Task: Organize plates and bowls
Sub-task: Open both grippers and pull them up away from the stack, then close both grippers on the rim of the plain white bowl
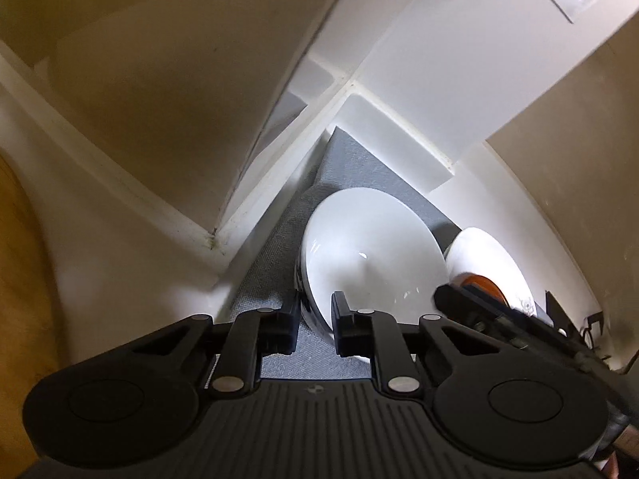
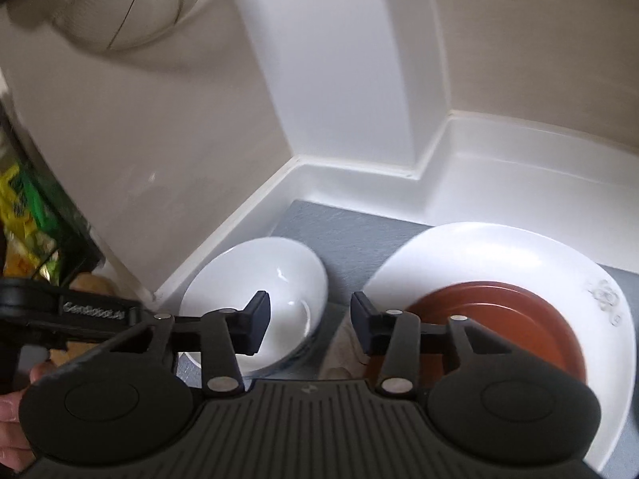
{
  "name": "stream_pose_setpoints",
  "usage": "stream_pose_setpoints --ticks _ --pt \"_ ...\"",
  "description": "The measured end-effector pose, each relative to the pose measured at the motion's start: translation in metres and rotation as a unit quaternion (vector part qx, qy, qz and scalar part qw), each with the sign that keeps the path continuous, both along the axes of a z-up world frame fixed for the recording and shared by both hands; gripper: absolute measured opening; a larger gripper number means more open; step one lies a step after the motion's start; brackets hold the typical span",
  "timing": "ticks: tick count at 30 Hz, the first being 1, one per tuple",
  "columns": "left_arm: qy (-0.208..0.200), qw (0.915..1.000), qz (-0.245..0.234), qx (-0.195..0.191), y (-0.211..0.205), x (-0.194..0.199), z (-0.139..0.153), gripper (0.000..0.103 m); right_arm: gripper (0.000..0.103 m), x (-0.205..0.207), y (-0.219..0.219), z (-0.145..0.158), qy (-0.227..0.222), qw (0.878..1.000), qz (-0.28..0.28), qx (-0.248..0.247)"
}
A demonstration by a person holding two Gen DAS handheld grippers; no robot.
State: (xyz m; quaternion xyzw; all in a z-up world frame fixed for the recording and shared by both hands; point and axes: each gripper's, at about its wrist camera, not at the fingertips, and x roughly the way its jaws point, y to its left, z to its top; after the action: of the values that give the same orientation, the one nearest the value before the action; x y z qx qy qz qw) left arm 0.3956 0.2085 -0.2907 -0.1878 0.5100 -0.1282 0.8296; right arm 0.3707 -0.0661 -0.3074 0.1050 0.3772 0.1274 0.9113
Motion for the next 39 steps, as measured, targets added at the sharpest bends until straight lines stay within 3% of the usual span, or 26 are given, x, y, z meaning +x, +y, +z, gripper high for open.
stream_pose_setpoints --ticks 1,2,6,13,16,20,23,28,33,39 --pt "0.007 1.0000 0.002 -0.005 0.001 0.002 -0.001 0.017 0.036 0.002 0.004 -0.002 0.011 1.000 -0.002 -0.007" --pt "0.009 0.9999 0.003 -0.007 0.002 0.004 -0.001 0.017 0.018 0.005 0.006 -0.006 0.021 1.000 -0.001 -0.001" --pt "0.007 0.9999 0.001 0.013 0.003 -0.006 0.000 0.015 0.011 0.005 0.010 -0.006 0.030 0.999 -0.004 0.013" --pt "0.011 0.9996 -0.008 0.025 0.024 -0.040 0.002 0.015 0.013 -0.033 0.030 -0.003 0.053 0.998 0.041 0.011" --pt "0.022 0.9996 0.012 0.009 0.024 -0.036 -0.003 0.015 0.019 -0.039 0.033 -0.006 0.056 0.998 0.027 0.023" --pt "0.040 0.9989 0.013 0.021 0.016 -0.022 -0.017 0.015 0.029 -0.025 0.045 -0.016 0.053 0.998 0.046 -0.003" --pt "0.051 0.9979 0.016 0.037 0.014 -0.019 -0.012 0.014 0.021 -0.020 0.044 -0.018 0.055 0.998 0.035 0.008" --pt "0.015 0.9977 0.008 0.066 -0.001 -0.031 0.020 0.014 0.020 -0.036 0.034 0.005 0.028 0.999 0.037 0.029" --pt "-0.003 0.9981 0.001 0.062 -0.032 -0.046 0.044 0.014 0.021 -0.061 0.001 0.027 0.017 0.998 0.023 0.047" --pt "0.004 0.9966 -0.048 0.066 -0.108 -0.057 0.050 0.014 0.020 -0.101 -0.060 0.034 0.005 0.999 -0.031 0.040"
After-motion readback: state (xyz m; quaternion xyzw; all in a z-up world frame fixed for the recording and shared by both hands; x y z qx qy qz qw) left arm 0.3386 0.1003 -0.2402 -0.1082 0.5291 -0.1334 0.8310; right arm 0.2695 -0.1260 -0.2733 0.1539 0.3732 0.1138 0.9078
